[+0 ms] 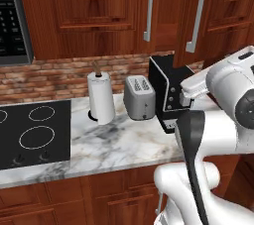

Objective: Get the candle and the beer from the cabinet and move them to the dining counter.

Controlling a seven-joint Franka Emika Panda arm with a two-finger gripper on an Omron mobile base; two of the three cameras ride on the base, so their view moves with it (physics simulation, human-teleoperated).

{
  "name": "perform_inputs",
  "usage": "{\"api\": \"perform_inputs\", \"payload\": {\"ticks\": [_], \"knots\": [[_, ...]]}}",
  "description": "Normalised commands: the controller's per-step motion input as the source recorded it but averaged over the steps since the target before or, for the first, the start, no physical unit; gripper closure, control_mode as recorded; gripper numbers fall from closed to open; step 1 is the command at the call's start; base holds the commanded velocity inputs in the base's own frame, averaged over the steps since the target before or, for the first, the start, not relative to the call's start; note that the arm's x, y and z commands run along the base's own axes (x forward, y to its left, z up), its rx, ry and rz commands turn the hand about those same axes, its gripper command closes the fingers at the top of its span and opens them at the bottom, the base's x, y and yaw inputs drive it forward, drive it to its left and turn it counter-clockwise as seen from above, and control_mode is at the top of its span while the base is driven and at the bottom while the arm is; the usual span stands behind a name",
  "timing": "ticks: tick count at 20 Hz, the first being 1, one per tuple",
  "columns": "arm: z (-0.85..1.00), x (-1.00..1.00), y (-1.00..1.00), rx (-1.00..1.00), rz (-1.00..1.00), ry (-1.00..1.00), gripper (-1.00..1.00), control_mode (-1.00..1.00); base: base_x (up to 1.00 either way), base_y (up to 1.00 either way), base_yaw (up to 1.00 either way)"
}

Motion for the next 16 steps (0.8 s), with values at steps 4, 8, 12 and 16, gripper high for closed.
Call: {"api": "perform_inputs", "payload": {"ticks": [4,8,12,16], "knots": [[0.0,0.37,0.82,-0.31,-0.03,0.02,-1.0,-1.0,0.0,0.0,0.0],[0.0,0.49,0.45,-0.22,-0.02,0.02,-1.0,-1.0,0.0,0.0,0.0],[0.0,0.55,0.31,-0.18,-0.03,0.04,-1.0,-1.0,0.0,0.0,0.0],[0.0,0.58,0.04,-0.14,-0.11,0.14,-1.0,-1.0,0.0,0.0,0.0]]}}
